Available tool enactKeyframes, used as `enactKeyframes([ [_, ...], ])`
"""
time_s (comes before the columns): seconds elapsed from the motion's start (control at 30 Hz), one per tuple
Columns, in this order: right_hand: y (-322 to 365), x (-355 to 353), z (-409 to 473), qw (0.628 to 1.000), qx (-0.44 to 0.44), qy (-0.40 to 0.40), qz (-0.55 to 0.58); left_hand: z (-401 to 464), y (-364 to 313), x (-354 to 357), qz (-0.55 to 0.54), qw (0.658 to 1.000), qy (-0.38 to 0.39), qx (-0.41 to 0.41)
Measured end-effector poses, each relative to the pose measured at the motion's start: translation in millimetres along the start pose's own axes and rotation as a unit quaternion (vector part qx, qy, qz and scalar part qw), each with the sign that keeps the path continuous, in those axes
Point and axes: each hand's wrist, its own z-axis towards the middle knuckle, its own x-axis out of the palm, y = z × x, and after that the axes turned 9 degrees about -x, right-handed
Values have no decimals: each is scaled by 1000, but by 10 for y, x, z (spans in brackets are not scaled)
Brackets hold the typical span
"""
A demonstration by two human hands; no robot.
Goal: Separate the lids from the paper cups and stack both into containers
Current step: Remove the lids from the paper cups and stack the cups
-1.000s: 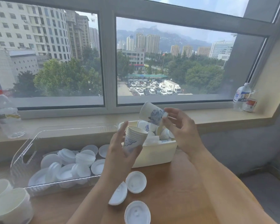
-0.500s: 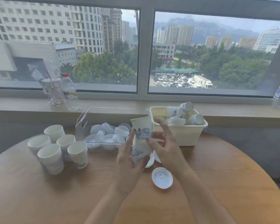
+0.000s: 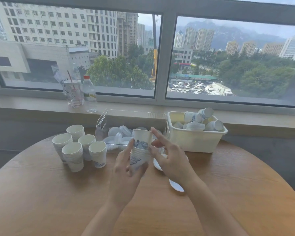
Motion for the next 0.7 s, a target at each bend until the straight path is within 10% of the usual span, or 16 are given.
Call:
enactKeyframes([
  [0.7, 154, 1348, -84, 983, 22, 98, 151, -60, 582, -1022, 31, 991, -125, -43],
])
